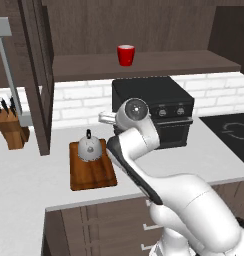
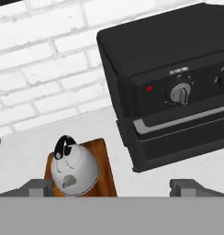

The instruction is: Pick the kettle from the counter and place it on the tray. Then pick the mug from the cabinet and place it on the tray. Then close the cabinet doors.

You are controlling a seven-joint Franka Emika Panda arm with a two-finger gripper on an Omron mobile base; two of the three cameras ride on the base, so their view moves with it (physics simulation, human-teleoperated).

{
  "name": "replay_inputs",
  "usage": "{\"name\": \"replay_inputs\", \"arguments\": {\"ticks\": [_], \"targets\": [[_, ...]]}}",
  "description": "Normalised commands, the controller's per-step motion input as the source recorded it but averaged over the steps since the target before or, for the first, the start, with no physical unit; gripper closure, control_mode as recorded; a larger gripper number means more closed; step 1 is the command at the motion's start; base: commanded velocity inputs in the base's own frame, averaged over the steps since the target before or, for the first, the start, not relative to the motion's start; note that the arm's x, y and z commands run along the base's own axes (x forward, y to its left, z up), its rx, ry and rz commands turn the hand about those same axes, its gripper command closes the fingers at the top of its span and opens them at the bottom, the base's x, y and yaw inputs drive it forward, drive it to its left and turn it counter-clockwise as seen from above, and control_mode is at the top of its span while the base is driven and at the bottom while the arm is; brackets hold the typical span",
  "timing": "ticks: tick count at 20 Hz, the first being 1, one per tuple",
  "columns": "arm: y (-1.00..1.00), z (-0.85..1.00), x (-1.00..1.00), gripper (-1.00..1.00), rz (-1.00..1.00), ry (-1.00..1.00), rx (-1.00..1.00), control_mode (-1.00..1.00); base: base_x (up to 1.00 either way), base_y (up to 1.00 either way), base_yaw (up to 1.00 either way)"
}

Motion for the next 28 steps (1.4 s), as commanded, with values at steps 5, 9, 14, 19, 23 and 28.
{"name": "replay_inputs", "arguments": {"ticks": [5,9,14,19,23,28], "targets": [[-0.59,0.20,-0.15,-1.00,0.00,0.00,0.00,-1.00,0.00,0.00,0.00],[-0.37,0.37,-0.07,-1.00,0.00,-0.04,0.00,-1.00,0.00,0.00,0.00],[-0.08,0.58,0.00,-1.00,0.06,-0.23,0.00,-1.00,0.00,0.00,0.00],[-0.10,0.54,-0.01,-1.00,0.13,-0.28,-0.07,-1.00,0.00,0.00,0.00],[-0.25,0.65,-0.05,-1.00,0.15,-0.25,-0.13,-1.00,0.00,0.00,0.00],[-0.23,0.66,-0.04,-1.00,0.12,-0.17,-0.11,-1.00,0.00,0.00,0.00]]}}
